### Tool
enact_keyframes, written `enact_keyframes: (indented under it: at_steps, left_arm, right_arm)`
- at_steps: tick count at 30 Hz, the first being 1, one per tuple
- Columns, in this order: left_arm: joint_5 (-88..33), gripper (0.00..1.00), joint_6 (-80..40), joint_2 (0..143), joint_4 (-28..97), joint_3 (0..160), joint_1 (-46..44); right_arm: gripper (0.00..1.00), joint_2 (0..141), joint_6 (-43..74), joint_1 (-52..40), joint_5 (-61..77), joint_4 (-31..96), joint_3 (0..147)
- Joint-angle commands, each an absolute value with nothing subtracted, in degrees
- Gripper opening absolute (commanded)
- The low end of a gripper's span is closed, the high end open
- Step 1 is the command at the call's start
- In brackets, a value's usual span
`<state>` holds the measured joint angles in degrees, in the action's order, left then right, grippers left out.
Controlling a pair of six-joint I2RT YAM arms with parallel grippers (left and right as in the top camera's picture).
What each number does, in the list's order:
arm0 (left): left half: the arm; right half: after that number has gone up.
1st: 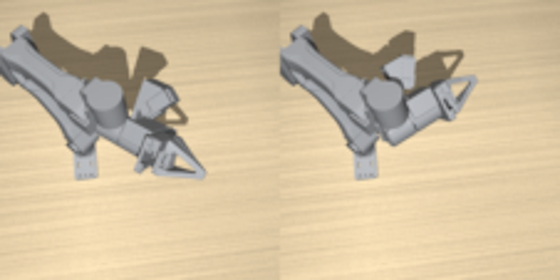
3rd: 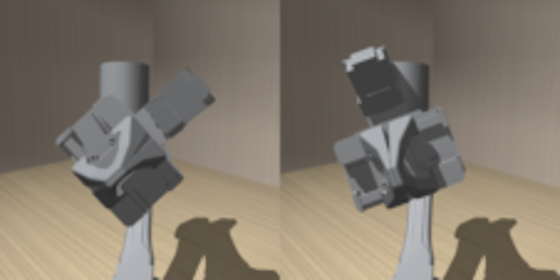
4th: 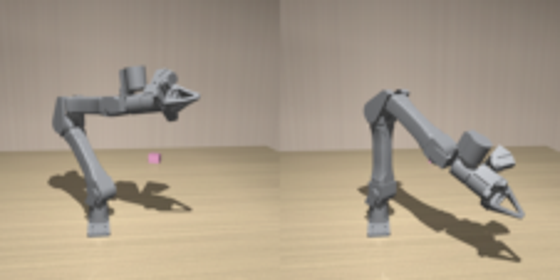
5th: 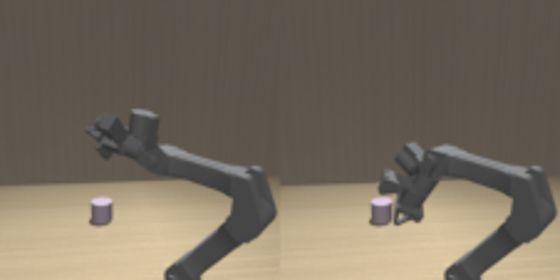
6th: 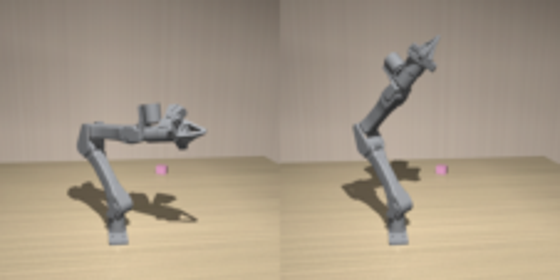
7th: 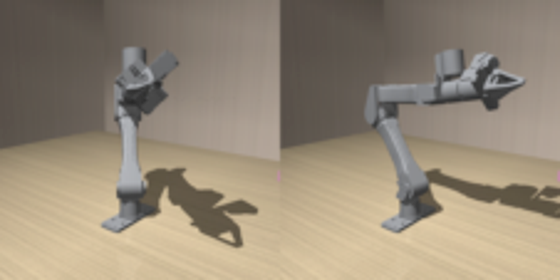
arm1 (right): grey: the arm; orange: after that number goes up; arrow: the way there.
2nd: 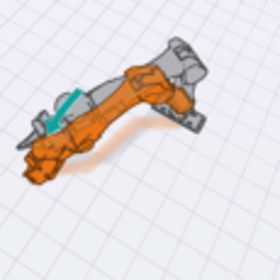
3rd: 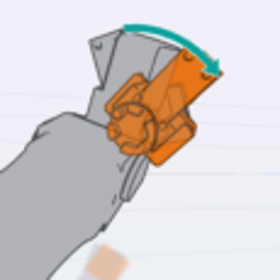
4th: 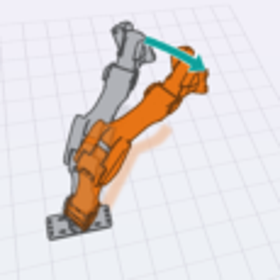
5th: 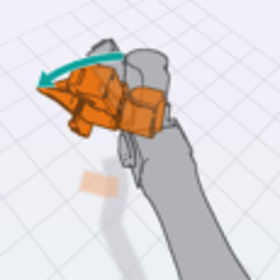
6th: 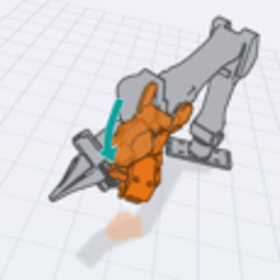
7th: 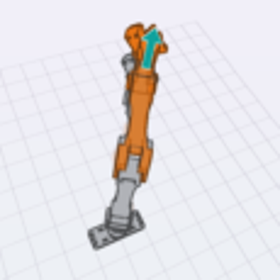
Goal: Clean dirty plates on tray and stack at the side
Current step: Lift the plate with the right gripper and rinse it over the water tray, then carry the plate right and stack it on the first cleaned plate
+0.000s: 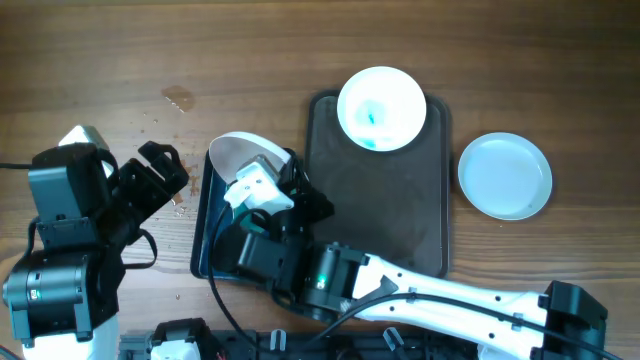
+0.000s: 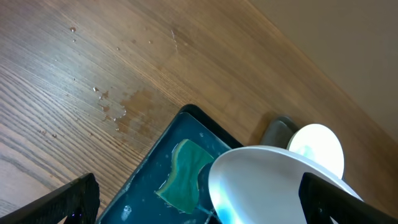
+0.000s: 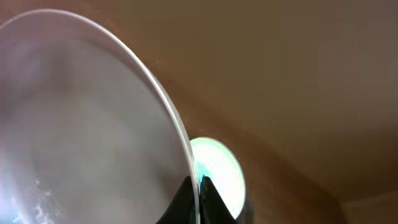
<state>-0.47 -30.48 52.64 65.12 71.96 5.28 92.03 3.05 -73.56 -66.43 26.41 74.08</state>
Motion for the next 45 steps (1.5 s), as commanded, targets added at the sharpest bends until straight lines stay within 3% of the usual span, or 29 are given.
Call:
enact_keyframes:
  at_steps: [1,4,26,30,32,35,39,41,45]
  left_arm:
    - [0.1,1.00,-30.2,52.6,65.0,72.7,5.6]
    - [0.1,1.00,-30.2,52.6,65.0,72.7,5.6]
    - [0.1,1.00,-30.2,52.6,65.0,72.7,5.6]
    - [0.1,1.00,-30.2,52.6,65.0,72.7,5.6]
    - [0.1,1.00,-30.2,52.6,65.0,72.7,5.6]
    - [0.1,1.00,-30.2,52.6,65.0,72.7,5.6]
    - [0.1,1.00,-30.2,52.6,65.0,72.7,5.6]
    - [0.1,1.00,-30.2,52.6,65.0,72.7,5.6]
    - [0.1,1.00,-30.2,52.6,65.0,72.7,5.6]
  right_arm:
    - [0.04,90.2,-2.0,-74.5,-73.6,23.4,75.2]
    - [0.04,90.2,-6.0,-75.0,-74.0,21.5,75.2]
    - [0.04,90.2,-6.0,-75.5,-73.9,21.4,75.2]
    - [0.04,90.2,1.0,-73.2,-73.2,21.8,75.1]
    - [0.04,90.2,10.2,-68.7,-64.4,24.6,75.1]
    - [0.04,90.2,20.6,-56.0,-26.6,30.4,75.2]
    - [0.04,85.5,21.2,-39.0,11.0,30.4,75.2]
    - [0.04,81.3,22.6,-29.6,21.0,30.9,75.2]
    - [0.04,75.4,27.2,-5.9,22.5,41.3,75.2]
